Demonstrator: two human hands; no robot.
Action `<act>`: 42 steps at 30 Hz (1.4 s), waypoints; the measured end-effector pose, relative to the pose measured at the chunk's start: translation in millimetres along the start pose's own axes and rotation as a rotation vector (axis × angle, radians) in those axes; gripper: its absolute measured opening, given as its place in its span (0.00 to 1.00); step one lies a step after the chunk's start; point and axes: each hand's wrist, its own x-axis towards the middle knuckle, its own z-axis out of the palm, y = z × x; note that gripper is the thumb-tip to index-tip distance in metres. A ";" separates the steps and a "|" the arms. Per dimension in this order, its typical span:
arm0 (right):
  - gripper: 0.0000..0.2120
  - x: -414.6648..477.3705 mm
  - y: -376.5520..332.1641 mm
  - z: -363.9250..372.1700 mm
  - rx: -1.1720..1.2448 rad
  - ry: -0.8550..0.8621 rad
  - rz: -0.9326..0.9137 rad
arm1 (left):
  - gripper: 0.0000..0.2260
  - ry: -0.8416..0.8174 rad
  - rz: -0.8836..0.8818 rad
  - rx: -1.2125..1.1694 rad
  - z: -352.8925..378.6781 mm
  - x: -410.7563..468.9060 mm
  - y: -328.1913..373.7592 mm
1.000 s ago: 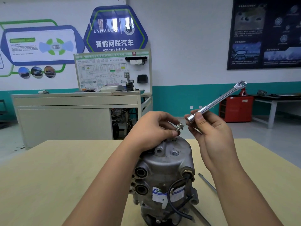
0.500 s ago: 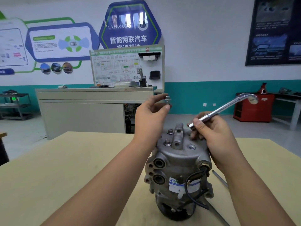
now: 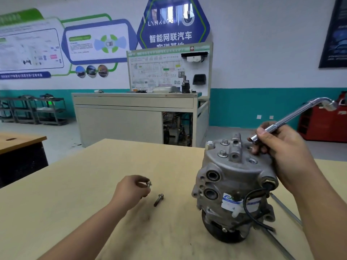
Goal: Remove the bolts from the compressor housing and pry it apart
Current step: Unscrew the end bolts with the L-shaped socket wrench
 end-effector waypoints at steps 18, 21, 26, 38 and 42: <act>0.07 -2.7 -1.0 0.2 0.001 -0.026 -0.007 | 0.12 -0.041 0.162 0.602 22.2 14.1 -14.3; 0.08 -2.9 -2.0 1.3 0.002 -0.029 -0.012 | 0.14 0.007 0.194 0.672 22.3 9.8 -6.2; 0.09 -2.2 -0.9 3.1 0.017 -0.013 -0.003 | 0.23 0.135 0.577 0.385 34.9 -23.5 40.8; 0.09 -4.4 -15.1 1.4 -0.066 -0.055 0.030 | 0.29 -0.590 0.620 -0.438 53.3 -53.8 130.9; 0.03 -10.8 -31.5 4.3 -0.118 -0.094 -0.027 | 0.25 -0.544 0.569 -0.506 57.4 -56.6 126.4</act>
